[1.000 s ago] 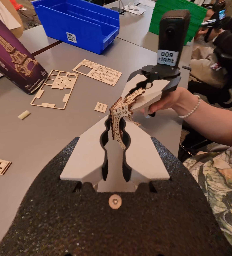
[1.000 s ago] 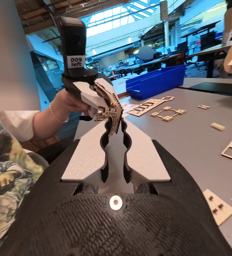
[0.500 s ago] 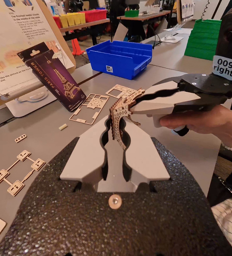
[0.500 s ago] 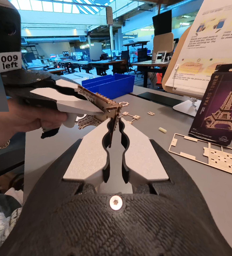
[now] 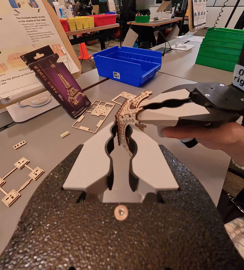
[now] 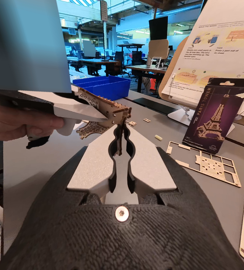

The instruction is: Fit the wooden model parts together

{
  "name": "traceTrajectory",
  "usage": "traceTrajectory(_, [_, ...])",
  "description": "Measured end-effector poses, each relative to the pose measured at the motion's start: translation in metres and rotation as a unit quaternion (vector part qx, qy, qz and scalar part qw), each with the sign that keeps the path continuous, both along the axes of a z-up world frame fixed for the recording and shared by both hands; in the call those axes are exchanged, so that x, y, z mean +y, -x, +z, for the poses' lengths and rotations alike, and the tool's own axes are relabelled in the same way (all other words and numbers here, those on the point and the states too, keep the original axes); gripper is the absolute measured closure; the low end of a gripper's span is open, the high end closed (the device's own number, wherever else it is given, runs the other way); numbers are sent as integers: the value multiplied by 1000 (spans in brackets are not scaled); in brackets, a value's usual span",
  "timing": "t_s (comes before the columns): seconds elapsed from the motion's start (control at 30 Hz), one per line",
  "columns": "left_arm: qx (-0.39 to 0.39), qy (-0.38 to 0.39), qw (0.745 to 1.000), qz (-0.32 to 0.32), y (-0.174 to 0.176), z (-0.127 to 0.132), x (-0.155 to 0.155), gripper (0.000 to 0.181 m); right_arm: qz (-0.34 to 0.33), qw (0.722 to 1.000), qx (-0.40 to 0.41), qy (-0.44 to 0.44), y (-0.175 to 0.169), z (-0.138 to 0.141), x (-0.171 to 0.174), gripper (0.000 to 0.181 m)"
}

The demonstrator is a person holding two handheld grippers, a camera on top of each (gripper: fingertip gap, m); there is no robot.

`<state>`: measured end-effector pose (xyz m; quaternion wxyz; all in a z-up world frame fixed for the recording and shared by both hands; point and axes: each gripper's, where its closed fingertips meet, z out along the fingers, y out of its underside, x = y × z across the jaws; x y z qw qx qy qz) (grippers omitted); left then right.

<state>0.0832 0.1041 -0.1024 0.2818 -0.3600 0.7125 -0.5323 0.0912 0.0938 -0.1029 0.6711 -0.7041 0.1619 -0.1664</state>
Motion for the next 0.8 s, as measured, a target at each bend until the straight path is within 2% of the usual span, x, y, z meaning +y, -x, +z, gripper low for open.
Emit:
traceTrajectory(0.2, [3,0,1000,10,-2,-4,0,171,-24,1000,-4,18,-4,-2,-1,179])
traceTrajectory(0.5, [1,12,1000,19,-5,-2,0,171,-51,997,-51,27,-7,1,-2,178])
traceTrajectory(0.8, [-8,33,999,9,-8,-4,2,170,-26,999,-20,13,-2,1,0,181])
